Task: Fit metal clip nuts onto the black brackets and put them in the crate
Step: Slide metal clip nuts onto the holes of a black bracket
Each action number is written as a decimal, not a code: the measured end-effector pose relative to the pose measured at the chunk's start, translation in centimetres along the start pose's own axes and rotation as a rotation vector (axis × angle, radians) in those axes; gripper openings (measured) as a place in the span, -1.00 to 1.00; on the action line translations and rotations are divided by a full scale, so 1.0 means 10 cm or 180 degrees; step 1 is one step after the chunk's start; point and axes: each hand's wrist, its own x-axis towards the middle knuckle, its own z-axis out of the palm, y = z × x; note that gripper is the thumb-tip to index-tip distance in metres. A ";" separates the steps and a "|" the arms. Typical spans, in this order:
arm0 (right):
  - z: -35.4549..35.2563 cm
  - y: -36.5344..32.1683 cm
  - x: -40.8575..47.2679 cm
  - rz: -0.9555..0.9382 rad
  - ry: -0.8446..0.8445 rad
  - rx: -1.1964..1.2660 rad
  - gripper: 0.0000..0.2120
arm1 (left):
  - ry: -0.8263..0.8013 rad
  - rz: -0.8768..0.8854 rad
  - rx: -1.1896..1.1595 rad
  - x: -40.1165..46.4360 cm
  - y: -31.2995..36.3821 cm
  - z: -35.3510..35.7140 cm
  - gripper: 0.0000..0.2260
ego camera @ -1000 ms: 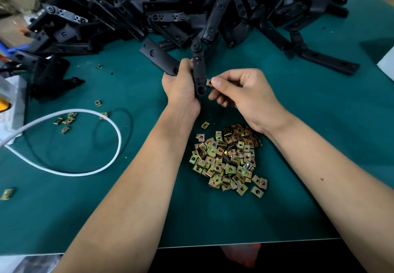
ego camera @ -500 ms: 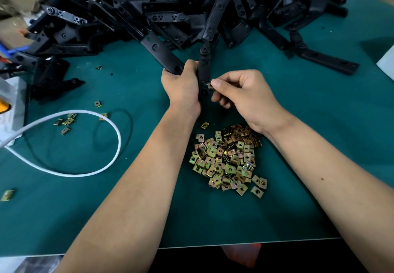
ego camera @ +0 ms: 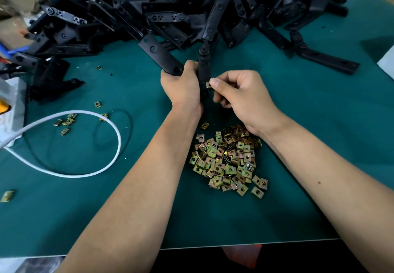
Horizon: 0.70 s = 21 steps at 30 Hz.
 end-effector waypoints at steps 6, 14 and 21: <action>0.02 0.00 0.00 -0.0052 0.0092 -0.0118 -0.83 | 0.0090 0.0061 0.0064 0.02 -0.01 0.01 -0.72; -0.08 0.00 0.04 0.0109 -0.0072 0.0006 -0.90 | 0.0035 -0.0110 0.0021 0.02 -0.01 0.01 -0.77; -0.11 0.00 0.04 0.0128 -0.0182 -0.0035 -0.89 | 0.0085 -0.0120 -0.0041 -0.02 0.01 0.01 -0.78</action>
